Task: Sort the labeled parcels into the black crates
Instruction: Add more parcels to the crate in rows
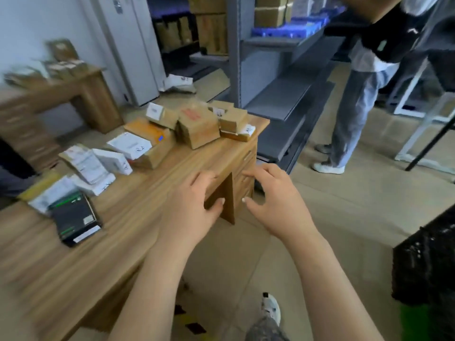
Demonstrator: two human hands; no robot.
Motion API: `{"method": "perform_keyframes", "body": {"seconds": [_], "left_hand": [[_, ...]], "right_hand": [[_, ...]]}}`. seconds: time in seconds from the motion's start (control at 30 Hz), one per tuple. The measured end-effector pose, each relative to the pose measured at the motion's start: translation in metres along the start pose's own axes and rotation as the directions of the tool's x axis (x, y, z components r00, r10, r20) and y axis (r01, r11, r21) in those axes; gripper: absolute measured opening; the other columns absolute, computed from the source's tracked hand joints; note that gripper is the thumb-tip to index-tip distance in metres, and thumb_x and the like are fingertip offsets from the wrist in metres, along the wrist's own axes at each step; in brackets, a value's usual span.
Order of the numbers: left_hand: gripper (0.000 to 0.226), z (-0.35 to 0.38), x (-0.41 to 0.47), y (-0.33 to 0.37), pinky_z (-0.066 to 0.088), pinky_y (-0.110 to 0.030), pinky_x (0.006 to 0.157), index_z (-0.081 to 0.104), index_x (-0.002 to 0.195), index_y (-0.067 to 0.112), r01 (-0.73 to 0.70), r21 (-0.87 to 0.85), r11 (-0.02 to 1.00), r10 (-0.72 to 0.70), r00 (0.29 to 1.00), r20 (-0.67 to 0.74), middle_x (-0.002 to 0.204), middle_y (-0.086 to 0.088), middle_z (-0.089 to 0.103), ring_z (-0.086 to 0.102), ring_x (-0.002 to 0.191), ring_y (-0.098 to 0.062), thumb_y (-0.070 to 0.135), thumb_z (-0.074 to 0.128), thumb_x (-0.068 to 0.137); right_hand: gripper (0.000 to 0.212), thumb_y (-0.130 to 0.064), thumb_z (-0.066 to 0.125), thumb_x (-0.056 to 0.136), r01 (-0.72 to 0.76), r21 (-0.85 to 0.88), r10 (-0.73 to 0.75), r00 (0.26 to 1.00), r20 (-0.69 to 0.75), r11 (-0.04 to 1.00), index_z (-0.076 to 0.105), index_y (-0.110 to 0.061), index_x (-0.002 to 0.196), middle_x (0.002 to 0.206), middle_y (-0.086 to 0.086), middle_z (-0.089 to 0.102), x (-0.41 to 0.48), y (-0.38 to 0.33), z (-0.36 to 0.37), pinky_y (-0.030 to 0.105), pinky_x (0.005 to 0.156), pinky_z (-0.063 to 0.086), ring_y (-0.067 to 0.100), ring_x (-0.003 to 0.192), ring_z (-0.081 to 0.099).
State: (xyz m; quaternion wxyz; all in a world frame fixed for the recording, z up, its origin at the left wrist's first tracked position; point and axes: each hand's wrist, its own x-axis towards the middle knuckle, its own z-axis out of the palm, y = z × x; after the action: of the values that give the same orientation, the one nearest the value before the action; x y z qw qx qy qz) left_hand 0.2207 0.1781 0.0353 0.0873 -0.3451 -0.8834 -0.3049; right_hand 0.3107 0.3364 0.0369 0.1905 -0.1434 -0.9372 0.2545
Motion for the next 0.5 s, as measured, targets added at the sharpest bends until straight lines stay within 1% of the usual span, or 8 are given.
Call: {"method": "perform_keyframes", "body": {"seconds": [0.13, 0.2, 0.33, 0.43, 0.5], "left_hand": [[0.047, 0.007, 0.048, -0.032, 0.047, -0.039, 0.09, 0.058, 0.123, 0.027, 0.099, 0.025, 0.995, -0.097, 0.993, -0.067, 0.117, 0.008, 0.058, 0.055, 0.109, -0.02, 0.027, 0.072, 0.078], [0.047, 0.013, 0.078, -0.044, 0.046, -0.041, 0.094, 0.058, 0.124, 0.027, 0.126, 0.019, 0.992, -0.124, 0.987, -0.106, 0.119, 0.009, 0.057, 0.053, 0.111, -0.019, 0.027, 0.072, 0.079], [0.049, 0.022, 0.15, -0.056, 0.043, -0.039, 0.098, 0.057, 0.127, 0.026, 0.19, 0.055, 0.98, -0.179, 0.971, -0.158, 0.123, 0.007, 0.055, 0.05, 0.115, -0.015, 0.027, 0.073, 0.081], [0.048, 0.035, 0.199, -0.064, 0.044, -0.038, 0.096, 0.059, 0.125, 0.024, 0.225, 0.054, 0.973, -0.209, 0.953, -0.22, 0.12, 0.007, 0.057, 0.052, 0.113, -0.015, 0.026, 0.075, 0.079], [0.049, 0.046, 0.225, -0.069, 0.044, -0.037, 0.097, 0.058, 0.126, 0.024, 0.246, 0.061, 0.967, -0.228, 0.949, -0.216, 0.121, 0.008, 0.057, 0.052, 0.114, -0.014, 0.027, 0.074, 0.08]], "right_hand": [[0.05, -0.025, 0.07, 0.085, 0.095, 0.013, -0.096, 0.994, 0.059, 0.995, 0.052, -0.028, 0.131, 0.125, -0.005, 0.049, 0.073, 0.006, 0.023, 0.029, 0.1, 0.04, 0.015, 0.12, 0.043], [0.051, -0.024, 0.07, 0.085, 0.147, 0.026, -0.148, 0.984, 0.094, 0.989, 0.052, -0.029, 0.132, 0.126, -0.006, 0.048, 0.115, 0.011, 0.03, 0.03, 0.1, 0.04, 0.015, 0.12, 0.043], [0.053, -0.024, 0.07, 0.084, 0.24, 0.029, -0.242, 0.959, 0.147, 0.97, 0.05, -0.029, 0.133, 0.129, -0.006, 0.046, 0.203, 0.026, 0.036, 0.026, 0.1, 0.038, 0.014, 0.119, 0.043], [0.056, -0.025, 0.07, 0.084, 0.273, 0.04, -0.276, 0.946, 0.17, 0.961, 0.049, -0.028, 0.135, 0.13, -0.005, 0.047, 0.26, 0.044, 0.038, 0.032, 0.103, 0.041, 0.015, 0.12, 0.044], [0.056, -0.025, 0.071, 0.083, 0.284, 0.065, -0.291, 0.943, 0.163, 0.957, 0.049, -0.029, 0.134, 0.129, -0.006, 0.048, 0.29, 0.056, 0.044, 0.035, 0.102, 0.043, 0.015, 0.12, 0.045]]}}
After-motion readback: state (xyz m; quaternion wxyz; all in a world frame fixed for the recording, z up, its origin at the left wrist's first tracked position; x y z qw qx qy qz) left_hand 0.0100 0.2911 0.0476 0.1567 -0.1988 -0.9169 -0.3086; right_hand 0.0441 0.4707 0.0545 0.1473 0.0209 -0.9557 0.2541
